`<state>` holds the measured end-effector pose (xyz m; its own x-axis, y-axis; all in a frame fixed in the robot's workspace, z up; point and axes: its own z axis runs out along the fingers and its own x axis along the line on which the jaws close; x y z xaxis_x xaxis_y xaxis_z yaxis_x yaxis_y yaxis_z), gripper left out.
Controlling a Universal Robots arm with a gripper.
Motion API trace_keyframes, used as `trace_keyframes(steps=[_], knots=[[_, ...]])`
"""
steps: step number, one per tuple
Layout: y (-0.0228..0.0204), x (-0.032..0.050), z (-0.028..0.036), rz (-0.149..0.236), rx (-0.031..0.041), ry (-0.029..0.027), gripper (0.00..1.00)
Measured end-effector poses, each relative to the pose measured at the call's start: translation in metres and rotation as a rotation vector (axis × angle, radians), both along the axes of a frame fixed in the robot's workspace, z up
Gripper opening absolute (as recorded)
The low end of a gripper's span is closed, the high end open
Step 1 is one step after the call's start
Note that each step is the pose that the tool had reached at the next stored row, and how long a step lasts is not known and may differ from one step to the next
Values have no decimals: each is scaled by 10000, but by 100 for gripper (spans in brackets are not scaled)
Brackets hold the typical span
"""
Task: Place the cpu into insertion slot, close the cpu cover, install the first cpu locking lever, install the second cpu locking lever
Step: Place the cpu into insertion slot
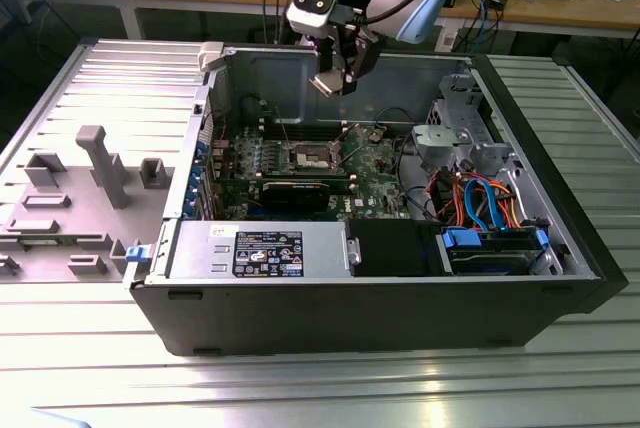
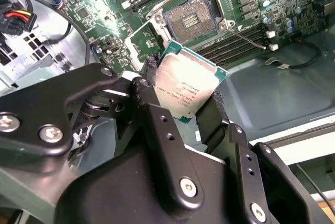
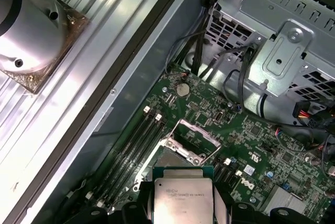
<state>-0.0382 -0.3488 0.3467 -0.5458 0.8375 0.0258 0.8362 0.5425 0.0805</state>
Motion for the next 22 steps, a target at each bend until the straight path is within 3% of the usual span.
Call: trace_keyframes(steps=[2,16,22], knots=[[0,-1,-3,-21,-1,27,55],[0,0,-6,-29,1,34,55],[0,0,-17,-410,-1,34,55]])
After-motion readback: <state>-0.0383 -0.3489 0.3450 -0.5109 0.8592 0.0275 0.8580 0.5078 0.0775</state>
